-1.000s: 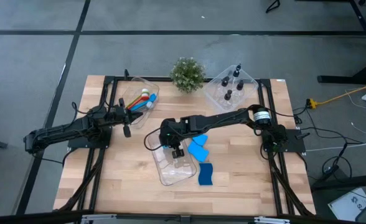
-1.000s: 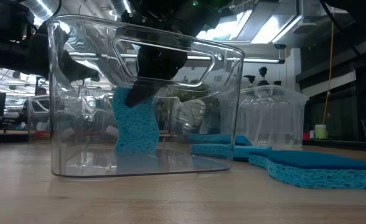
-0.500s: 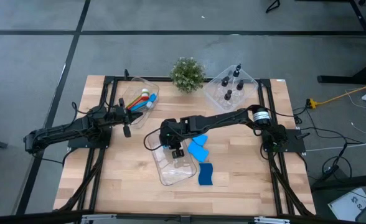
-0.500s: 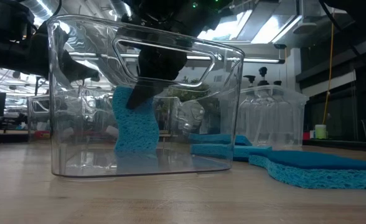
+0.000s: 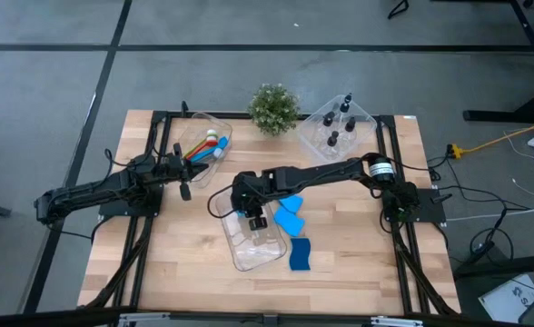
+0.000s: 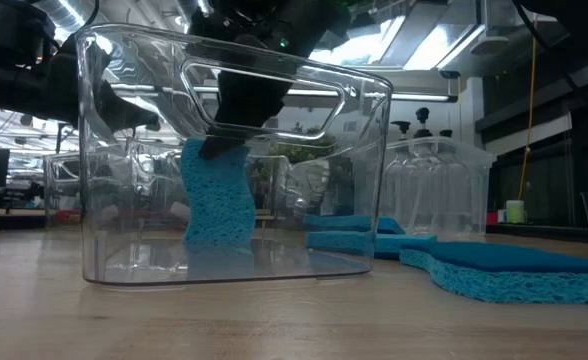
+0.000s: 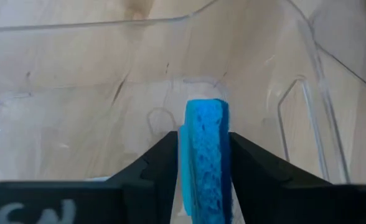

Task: Pick & Place Kitchen Sink Supplies
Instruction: Put the sponge into the bottom transparent bin

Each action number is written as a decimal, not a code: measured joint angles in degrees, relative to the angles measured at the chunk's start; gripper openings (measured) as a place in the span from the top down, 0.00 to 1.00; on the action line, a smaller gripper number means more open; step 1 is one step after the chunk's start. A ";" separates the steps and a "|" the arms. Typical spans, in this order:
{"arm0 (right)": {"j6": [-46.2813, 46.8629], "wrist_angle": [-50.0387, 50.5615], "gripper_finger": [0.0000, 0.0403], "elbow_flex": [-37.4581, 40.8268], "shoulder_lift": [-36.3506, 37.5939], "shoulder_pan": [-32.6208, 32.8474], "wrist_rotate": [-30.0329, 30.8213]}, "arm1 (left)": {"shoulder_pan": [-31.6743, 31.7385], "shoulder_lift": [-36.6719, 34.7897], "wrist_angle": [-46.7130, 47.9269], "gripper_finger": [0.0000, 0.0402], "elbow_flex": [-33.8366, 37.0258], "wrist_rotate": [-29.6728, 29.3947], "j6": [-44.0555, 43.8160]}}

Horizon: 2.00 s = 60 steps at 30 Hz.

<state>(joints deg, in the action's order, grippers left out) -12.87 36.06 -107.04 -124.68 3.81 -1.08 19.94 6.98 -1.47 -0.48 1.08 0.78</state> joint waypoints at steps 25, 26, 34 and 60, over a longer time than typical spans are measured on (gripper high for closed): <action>2.42 0.37 0.63 -0.15 5.40 0.09 -0.57 | 0.00 -0.02 -0.01 1.00 -0.02 0.00 0.00; 2.63 0.22 0.63 -0.15 6.02 0.18 -0.63 | 0.00 -0.01 0.04 1.00 0.01 0.00 0.00; 8.47 6.14 0.65 -0.15 11.30 3.06 0.03 | 0.00 0.02 0.00 1.00 0.01 0.00 0.00; 37.15 29.43 0.68 1.25 13.14 32.58 23.63 | 0.00 0.02 0.01 1.00 0.00 0.00 0.00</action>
<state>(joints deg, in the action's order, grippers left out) 24.28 65.49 -105.79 -111.55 36.39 22.54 19.94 7.01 -1.46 -0.48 1.08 0.78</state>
